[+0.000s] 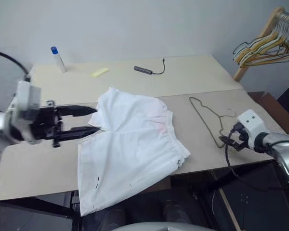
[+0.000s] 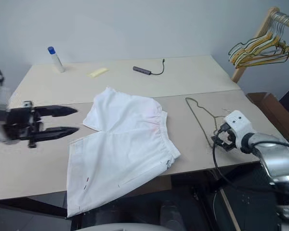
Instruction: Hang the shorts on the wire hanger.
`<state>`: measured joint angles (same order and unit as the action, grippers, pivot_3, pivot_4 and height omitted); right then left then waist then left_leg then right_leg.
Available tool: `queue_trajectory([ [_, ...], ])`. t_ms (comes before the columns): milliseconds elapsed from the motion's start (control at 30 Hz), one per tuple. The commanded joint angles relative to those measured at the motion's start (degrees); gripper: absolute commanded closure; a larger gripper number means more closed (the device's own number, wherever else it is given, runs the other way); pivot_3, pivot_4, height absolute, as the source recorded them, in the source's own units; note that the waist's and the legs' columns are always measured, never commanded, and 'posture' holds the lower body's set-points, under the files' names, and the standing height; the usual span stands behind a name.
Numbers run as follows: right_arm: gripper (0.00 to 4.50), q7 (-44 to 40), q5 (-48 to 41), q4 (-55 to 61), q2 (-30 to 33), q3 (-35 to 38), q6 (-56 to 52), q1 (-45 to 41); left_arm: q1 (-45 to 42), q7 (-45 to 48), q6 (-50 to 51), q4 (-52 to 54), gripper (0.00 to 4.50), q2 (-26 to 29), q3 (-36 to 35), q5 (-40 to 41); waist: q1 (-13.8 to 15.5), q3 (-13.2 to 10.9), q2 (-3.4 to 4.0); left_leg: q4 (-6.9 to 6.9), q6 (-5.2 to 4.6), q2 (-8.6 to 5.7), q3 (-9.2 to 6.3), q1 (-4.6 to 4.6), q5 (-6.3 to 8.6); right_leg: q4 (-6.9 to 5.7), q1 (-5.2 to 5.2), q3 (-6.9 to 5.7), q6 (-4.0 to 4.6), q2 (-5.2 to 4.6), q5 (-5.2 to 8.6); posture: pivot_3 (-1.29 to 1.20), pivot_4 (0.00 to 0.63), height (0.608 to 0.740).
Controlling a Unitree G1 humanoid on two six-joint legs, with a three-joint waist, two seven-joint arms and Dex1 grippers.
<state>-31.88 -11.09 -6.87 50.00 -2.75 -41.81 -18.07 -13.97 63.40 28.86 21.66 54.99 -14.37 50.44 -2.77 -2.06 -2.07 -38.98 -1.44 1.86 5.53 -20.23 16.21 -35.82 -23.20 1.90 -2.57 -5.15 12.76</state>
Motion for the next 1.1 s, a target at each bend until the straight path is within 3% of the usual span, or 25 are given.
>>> queue_trajectory([
  [33,0.03,0.24,2.44,-5.4,-1.37,-1.06,-3.66,-4.66,-3.02,-2.7,0.6,1.08,1.92,-2.12,2.59,-1.78,-0.09,0.0,0.01,0.02,0.0,-0.01,-0.01,-0.01,0.0,0.02,-0.01,0.0,-0.01,0.01,0.01,-0.05,0.0,0.74],
  [133,0.61,0.44,5.12,-10.71,-3.38,-3.8,-5.19,-8.67,-3.84,-3.08,0.24,1.26,1.92,-3.8,4.19,-2.97,-0.71,0.0,0.01,0.03,-0.01,-0.01,-0.02,-0.08,0.01,0.1,-0.05,0.01,-0.02,0.02,0.02,-0.06,0.0,0.74],
  [333,2.71,0.17,5.1,-14.87,-5.96,-2.73,-10.58,-12.27,-5.13,-4.72,0.22,1.29,1.92,-6.65,5.64,-4.88,-1.33,0.01,0.0,0.02,-0.03,-0.03,-0.19,-0.06,0.02,0.18,0.04,0.02,-0.08,0.0,-0.02,-0.06,0.0,0.74],
  [500,4.46,0.56,5.56,-11.16,-5.33,-1.52,-11.37,-10.96,-5.55,-5.15,0.69,0.94,1.92,-8.07,6.15,-5.5,-1.2,0.01,0.0,0.0,-0.03,-0.04,-0.27,-0.07,0.02,0.17,0.05,0.0,-0.1,-0.02,-0.04,-0.07,0.0,0.74],
  [667,4.48,3.21,10.91,-2.66,-3.13,-2.81,-1.73,-8.54,-9.22,-9.47,2.84,-0.83,1.92,-11.72,8.9,-6.96,-1.33,0.0,0.02,0.0,-0.03,-0.05,-0.29,-0.08,0.02,0.17,0.02,0.01,-0.12,-0.02,-0.04,-0.09,0.0,0.74],
  [833,4.48,11.77,24.11,0.05,2.01,-6.47,29.9,-5.69,-17.03,-16.66,8.4,-5.67,1.92,-17.15,11.9,-8.95,-1.8,-0.01,0.05,-0.01,-0.03,-0.12,-0.33,-0.08,0.02,0.15,0.0,0.08,-0.2,-0.04,-0.05,-0.11,0.0,0.74],
  [933,4.48,19.83,35.43,-3.87,6.37,-10.4,48.6,-7.17,-22.27,-17.81,12.45,-10.11,1.92,-17.99,13.36,-9.97,-2.99,-0.01,0.04,0.01,-0.02,-0.11,-0.33,-0.08,0.02,0.16,-0.01,0.07,-0.21,-0.03,-0.04,-0.12,0.0,0.74],
  [1000,4.48,29.69,48.04,-7.84,9.99,-14.74,56.56,-9.78,-25.15,-16.82,14.18,-12.91,1.92,-17.87,14.29,-10.64,-3.72,-0.01,0.04,0.02,-0.02,-0.11,-0.34,-0.07,0.02,0.18,-0.02,0.09,-0.21,-0.02,-0.03,-0.12,0.0,0.74],
  [1100,4.48,40.5,56.81,-12.75,11.48,-17.41,65.57,-13.52,-29.3,-14.92,14.77,-17.83,1.92,-18.76,15.39,-11.61,-4.6,-0.01,0.03,0.01,-0.01,-0.13,-0.33,-0.09,0.01,0.18,-0.07,0.2,-0.23,-0.08,-0.02,-0.13,0.0,0.74],
])
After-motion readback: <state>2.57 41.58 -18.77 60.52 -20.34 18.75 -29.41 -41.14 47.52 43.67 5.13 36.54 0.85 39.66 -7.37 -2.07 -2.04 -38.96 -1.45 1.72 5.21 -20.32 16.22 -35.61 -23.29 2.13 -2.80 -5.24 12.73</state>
